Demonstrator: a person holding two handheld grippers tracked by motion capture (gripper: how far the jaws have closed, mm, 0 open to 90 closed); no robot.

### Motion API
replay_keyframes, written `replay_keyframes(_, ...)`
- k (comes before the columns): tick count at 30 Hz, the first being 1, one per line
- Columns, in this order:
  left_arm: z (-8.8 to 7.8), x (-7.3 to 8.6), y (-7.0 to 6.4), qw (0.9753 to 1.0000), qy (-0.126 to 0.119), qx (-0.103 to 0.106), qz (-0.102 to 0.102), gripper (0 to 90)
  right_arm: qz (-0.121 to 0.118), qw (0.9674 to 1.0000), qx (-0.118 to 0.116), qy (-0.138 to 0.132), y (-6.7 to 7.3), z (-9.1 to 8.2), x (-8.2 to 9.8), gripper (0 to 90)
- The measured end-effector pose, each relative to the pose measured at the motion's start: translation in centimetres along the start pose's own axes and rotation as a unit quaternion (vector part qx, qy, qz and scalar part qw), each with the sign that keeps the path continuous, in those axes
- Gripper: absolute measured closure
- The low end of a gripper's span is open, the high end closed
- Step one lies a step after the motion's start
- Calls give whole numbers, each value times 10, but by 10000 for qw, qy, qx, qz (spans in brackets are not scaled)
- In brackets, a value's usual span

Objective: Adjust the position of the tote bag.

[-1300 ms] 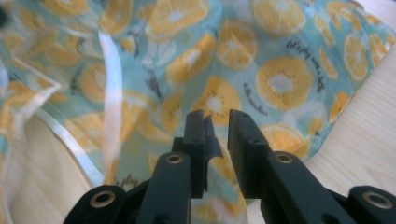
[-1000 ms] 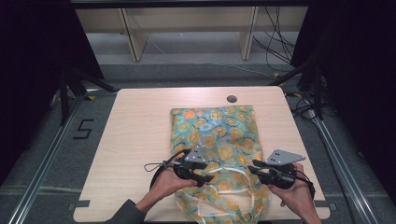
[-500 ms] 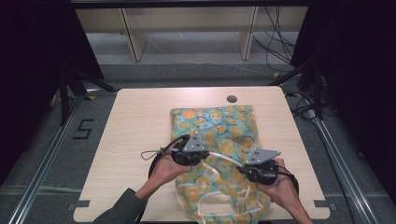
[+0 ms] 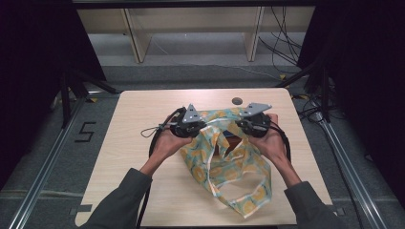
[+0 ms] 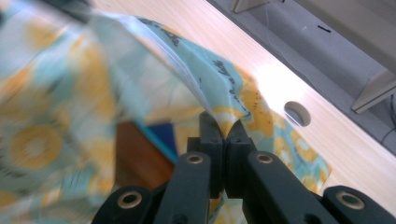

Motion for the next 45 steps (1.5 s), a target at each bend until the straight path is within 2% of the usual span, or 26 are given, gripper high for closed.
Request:
replay_keyframes(3,-2,4,0,9975,-250,195,-631,592,-106,9998,84,120,-9,11,-8,899)
replay_keyframes(6,-4,3,-8,9878,-372,586,-1397,348,-139,9997,178,111,-18,19,-14,900)
replay_keyframes(8,-3,4,-18,9825,-345,947,-1564,257,20,9998,143,120,-22,20,-19,899)
replay_keyframes(10,2,8,-27,9871,-93,814,-1379,210,12,9998,182,88,-24,18,-23,899)
replay_keyframes(12,13,15,-38,9871,157,894,-1319,146,14,9998,189,49,-26,15,-28,899)
replay_keyframes(16,37,25,-54,9902,459,799,-1045,160,66,9996,268,28,-27,12,-35,899)
replay_keyframes(18,48,27,-57,9913,488,557,-1091,199,-4,9996,270,-48,-29,12,-37,899)
replay_keyframes(19,55,27,-56,9940,560,279,-897,181,16,9995,313,-45,-29,12,-38,899)
replay_keyframes(20,59,26,-56,9947,586,154,-825,163,-9,9996,275,-68,-30,13,-38,899)
replay_keyframes(22,65,24,-53,9950,562,97,-817,214,-12,9997,229,-36,-31,11,-39,899)
replay_keyframes(24,67,21,-52,9964,524,10,-669,428,39,9996,262,-48,-33,10,-40,899)
replay_keyframes(25,68,20,-49,9966,483,23,-669,466,70,9995,299,-83,-34,9,-40,899)
replay_keyframes(27,66,19,-45,9965,378,106,-744,656,75,9995,291,-136,-38,6,-39,899)
replay_keyframes(28,64,18,-42,9973,385,82,-625,735,229,9993,267,-93,-37,4,-39,899)
replay_keyframes(29,62,16,-39,9975,334,86,-613,795,162,9995,264,-102,-39,3,-38,899)
replay_keyframes(32,49,8,-23,9979,124,-98,-624,873,198,9991,337,-134,-43,0,-34,899)
replay_keyframes(33,45,5,-17,9986,110,-238,-463,873,198,9991,337,-134,-43,0,-34,899)
replay_keyframes(34,38,1,-6,9979,12,-365,-541,875,90,9991,371,-188,-45,0,-33,899)
replay_keyframes(35,33,-1,3,9961,-163,-433,-753,877,235,9992,302,-82,-43,-1,-32,898)
replay_keyframes(37,23,-5,24,9923,-322,-761,-927,877,169,9995,273,-38,-43,1,-30,897)
replay_keyframes(38,19,-5,37,9914,-207,-1153,-592,877,123,9997,216,-48,-41,4,-29,896)
replay_keyframes(39,18,-5,45,9890,-91,-1396,-476,877,165,9996,212,-20,-39,8,-27,892)
replay_keyframes(40,22,-1,57,9876,-34,-1484,-515,872,183,9998,71,73,-33,18,-24,889)
replay_keyframes(41,28,1,62,9862,-180,-1463,-755,872,183,9998,71,73,-33,18,-24,889)
replay_keyframes(43,40,13,74,9854,185,-1477,-824,869,-58,9997,87,236,-28,30,-22,885)
replay_keyframes(45,57,27,81,9832,365,-1542,-909,868,-59,9995,18,301,-21,44,-19,863)
Point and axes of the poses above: each handheld gripper's, and its own axes: z roughly forward along the jaws, x roughly out of its underside, y roughly to its left, the point moved 2 cm from there along z, roughly forward along the jaws, and after that the axes turned 7 degrees about -z, right-handed, at the moved point
